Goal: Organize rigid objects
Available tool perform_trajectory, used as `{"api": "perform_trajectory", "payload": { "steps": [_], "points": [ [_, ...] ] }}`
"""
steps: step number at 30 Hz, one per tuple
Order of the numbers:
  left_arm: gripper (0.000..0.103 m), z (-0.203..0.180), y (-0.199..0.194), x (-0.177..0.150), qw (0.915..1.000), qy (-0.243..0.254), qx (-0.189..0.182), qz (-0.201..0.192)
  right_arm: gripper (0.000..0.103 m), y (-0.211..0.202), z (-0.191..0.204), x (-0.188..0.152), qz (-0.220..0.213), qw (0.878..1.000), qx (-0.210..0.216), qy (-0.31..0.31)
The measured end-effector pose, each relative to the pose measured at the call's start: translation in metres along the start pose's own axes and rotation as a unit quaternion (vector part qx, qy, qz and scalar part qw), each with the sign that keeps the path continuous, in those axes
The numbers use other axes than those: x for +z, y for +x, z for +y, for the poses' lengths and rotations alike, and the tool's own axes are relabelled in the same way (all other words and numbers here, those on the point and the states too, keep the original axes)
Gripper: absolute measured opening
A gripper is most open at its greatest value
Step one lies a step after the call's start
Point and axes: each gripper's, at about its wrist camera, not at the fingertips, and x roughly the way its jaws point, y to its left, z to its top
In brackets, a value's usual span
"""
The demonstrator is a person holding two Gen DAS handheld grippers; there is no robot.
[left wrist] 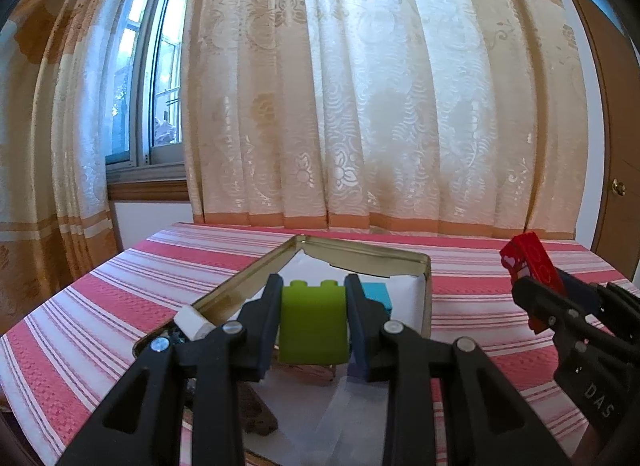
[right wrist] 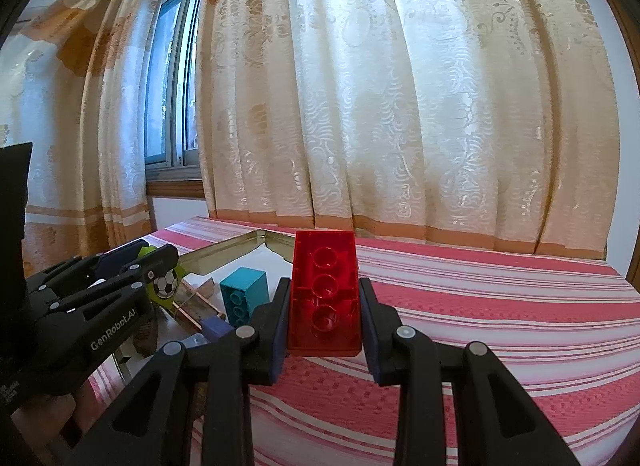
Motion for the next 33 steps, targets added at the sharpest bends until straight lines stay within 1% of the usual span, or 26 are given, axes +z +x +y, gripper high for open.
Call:
{"api": "perform_trajectory", "payload": {
  "steps": [33],
  "points": [
    [0.030,0.027,0.003,0.000,0.9997,-0.013,0.018,0.003,0.034,0.016,0.032,0.002,0.012,0.999,0.028,-0.019]
  ]
}}
